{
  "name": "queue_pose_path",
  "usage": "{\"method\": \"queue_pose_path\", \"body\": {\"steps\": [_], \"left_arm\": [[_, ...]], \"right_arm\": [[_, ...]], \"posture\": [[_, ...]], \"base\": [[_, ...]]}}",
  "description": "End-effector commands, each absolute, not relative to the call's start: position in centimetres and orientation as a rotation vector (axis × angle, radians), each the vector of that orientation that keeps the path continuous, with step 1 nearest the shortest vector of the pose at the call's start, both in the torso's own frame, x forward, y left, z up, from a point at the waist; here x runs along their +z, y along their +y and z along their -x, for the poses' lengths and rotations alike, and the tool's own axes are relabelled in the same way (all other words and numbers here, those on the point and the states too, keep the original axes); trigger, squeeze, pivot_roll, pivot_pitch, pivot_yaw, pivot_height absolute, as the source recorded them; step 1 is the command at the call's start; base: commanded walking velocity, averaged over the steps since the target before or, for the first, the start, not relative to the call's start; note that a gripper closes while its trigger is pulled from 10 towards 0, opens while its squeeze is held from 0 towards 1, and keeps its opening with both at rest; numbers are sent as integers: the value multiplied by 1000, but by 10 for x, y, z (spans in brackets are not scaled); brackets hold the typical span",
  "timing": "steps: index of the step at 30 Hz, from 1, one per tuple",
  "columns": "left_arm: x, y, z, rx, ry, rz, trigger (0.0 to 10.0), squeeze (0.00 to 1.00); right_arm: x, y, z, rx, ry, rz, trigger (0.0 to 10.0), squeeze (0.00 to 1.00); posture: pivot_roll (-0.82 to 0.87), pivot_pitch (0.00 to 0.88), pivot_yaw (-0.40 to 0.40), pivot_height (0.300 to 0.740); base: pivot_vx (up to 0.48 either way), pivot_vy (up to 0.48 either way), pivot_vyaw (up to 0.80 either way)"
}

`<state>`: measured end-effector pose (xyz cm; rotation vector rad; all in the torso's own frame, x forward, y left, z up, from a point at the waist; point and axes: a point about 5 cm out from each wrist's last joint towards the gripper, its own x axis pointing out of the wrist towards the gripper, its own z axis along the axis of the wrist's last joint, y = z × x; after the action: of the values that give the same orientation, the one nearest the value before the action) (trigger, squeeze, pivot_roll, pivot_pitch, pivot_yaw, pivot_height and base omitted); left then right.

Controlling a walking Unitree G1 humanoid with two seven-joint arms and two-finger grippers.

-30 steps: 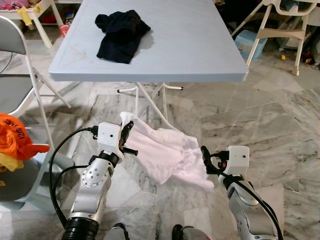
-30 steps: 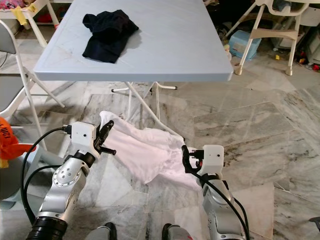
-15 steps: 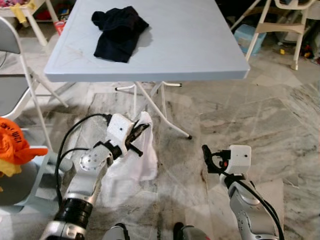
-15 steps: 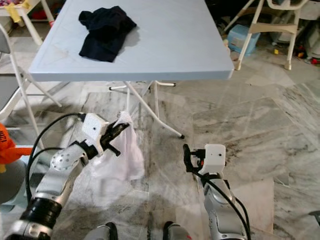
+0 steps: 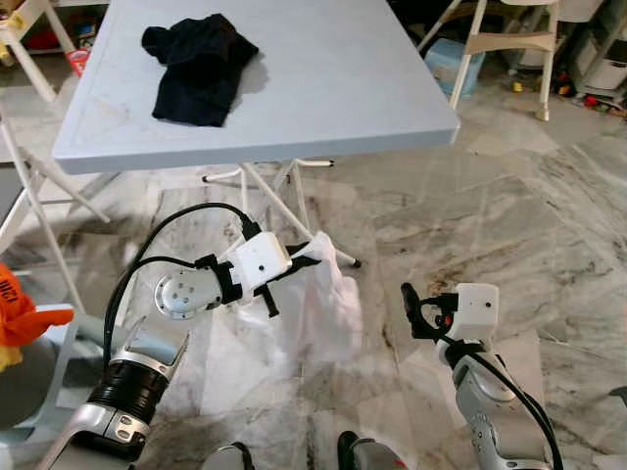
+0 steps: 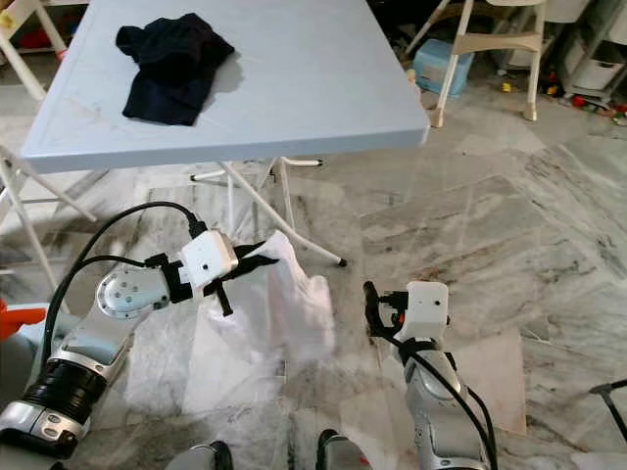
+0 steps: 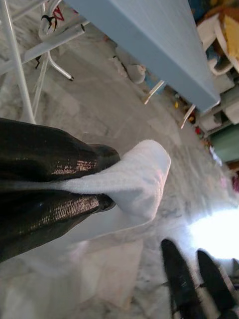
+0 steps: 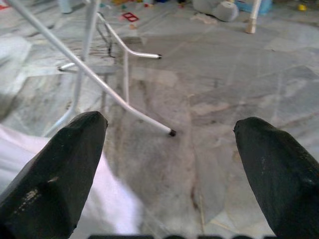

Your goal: Hang hanger

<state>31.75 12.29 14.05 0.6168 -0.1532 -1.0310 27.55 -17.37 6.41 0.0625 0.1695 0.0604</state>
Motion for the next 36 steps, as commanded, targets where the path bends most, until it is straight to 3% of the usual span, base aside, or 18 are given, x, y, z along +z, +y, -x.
{"method": "queue_pose_path", "body": {"steps": [1,9,14,24,36], "left_arm": [[147,120,-319,-1051,-191,-661,10000,0],[142,131,-324,-929,-182,-666,10000,0],[137,130,-318,-950,-196,-688,10000,0],[147,145,-332,-779,-219,-739,10000,0],[110,136,-309,-707,-102,-441,10000,0]], "right_arm": [[63,-175,-274,67,183,-66,10000,0],[63,-175,-275,76,188,-73,10000,0],[61,-174,-274,90,203,-88,10000,0],[61,-173,-275,109,217,-84,10000,0],[57,-167,-270,106,224,-87,10000,0]], "posture": [[-42,199,1,740],[-38,198,-4,740],[-35,203,-13,740],[-27,211,-22,740],[-30,207,-24,740]], "base": [[0,0,0],[0,0,0],[0,0,0],[0,0,-776],[0,0,-247]]}}
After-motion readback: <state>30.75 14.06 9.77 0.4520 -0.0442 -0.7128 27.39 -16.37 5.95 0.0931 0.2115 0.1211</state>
